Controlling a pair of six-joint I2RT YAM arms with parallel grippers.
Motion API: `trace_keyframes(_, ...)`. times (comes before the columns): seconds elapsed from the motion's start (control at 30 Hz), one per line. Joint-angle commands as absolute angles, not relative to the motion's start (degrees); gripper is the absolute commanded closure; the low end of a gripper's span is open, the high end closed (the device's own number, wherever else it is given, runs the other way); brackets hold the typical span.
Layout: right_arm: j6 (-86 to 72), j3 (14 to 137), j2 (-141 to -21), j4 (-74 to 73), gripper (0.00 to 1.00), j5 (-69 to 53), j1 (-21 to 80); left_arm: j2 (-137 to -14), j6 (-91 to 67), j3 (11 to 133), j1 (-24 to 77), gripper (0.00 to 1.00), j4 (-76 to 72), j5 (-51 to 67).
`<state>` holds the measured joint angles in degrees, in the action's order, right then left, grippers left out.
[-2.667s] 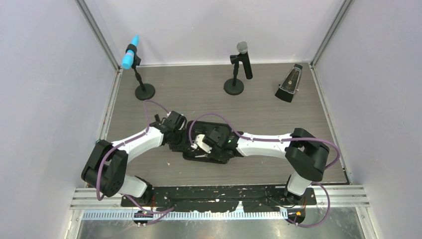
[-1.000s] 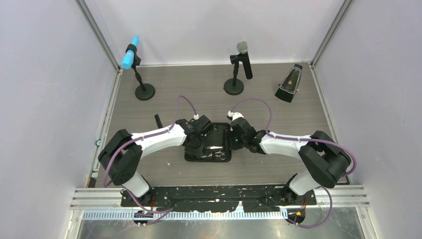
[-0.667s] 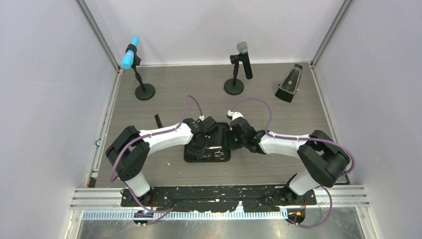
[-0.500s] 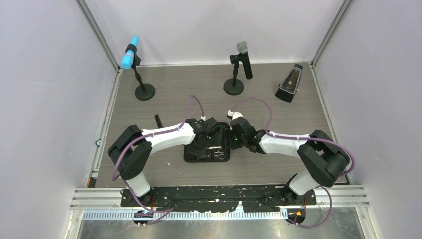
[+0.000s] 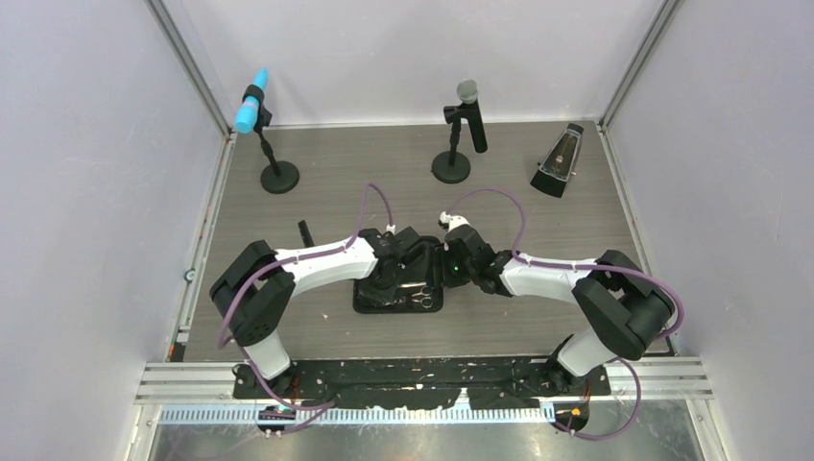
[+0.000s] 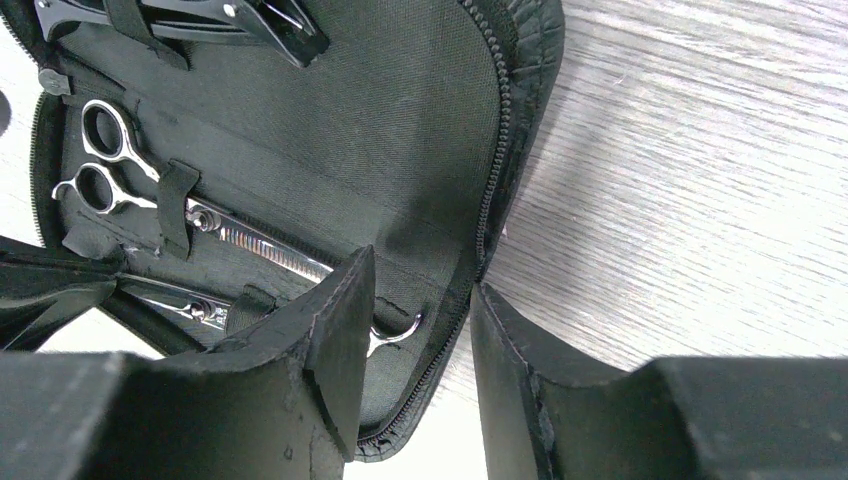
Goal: Sort the hair-cutting tools
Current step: Place the scissors in the hairdressing tool bag.
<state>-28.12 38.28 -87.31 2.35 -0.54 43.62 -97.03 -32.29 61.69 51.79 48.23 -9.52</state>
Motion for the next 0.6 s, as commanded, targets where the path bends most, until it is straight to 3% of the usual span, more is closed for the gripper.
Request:
trace_keyframes(0.0,-29.53,37.71,-88.01,4.21,0.54,-1.60,43.59,-96.91,-31.01,62.75,52.40,1.00,48.36,-8.98)
trace_keyframes(0.37,-31.96,36.82,-89.26,5.45,0.56,-0.73,43.31,-90.27,-33.18,63.72,56.67,1.00,44.45,-2.76)
trace_keyframes(0.57,-32.48,35.88,-89.71,6.53,0.56,-0.98,43.07,-89.67,-33.44,62.60,56.69,1.00,46.03,-7.14)
